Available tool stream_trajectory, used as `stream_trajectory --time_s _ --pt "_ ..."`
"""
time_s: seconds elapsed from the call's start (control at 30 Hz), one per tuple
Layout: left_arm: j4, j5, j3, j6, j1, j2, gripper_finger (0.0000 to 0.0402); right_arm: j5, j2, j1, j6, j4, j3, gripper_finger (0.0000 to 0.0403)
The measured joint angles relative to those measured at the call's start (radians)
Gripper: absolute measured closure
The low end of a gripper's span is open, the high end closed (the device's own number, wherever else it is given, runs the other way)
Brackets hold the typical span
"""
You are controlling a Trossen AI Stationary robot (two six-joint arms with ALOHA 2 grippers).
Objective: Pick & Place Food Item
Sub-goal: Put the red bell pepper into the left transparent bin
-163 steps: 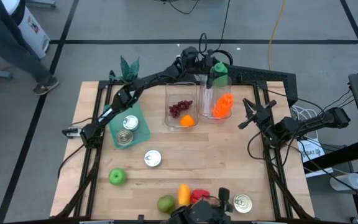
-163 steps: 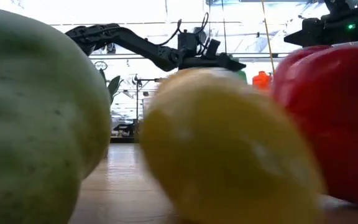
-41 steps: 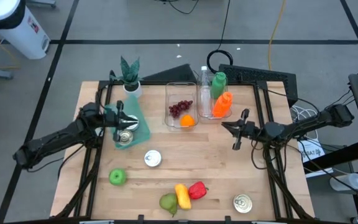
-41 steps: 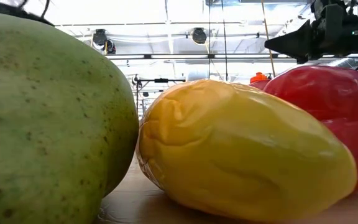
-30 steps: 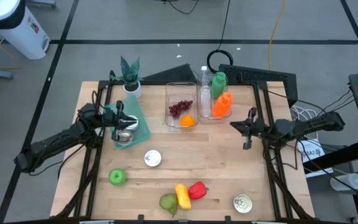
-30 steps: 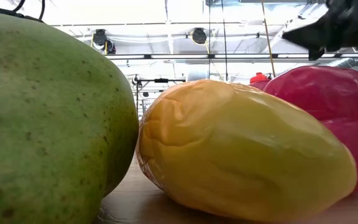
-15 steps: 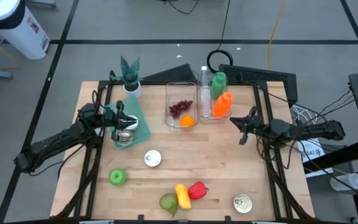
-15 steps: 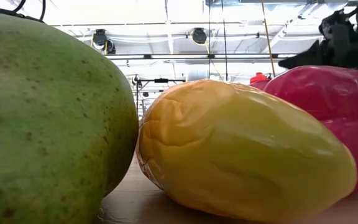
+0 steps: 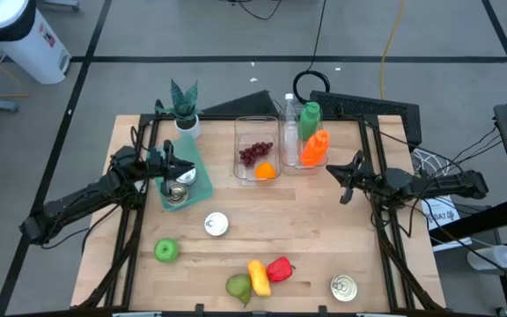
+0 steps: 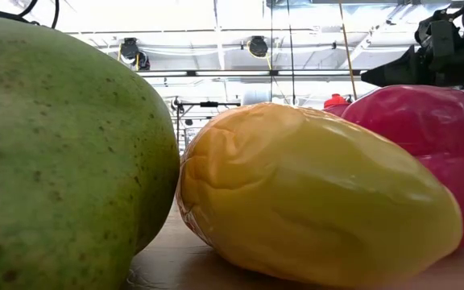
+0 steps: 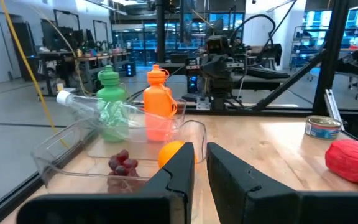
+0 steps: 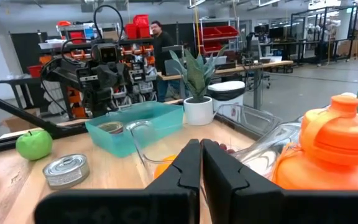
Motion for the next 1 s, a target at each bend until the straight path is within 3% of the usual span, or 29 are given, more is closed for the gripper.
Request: stream_trajectory --time_s 1.0 --pt "-0.005 0.0 0.0 -0.06 0.0 0.0 0.035 0.0 0.0 0.0 0.0 0.0 -0.002 0.0395"
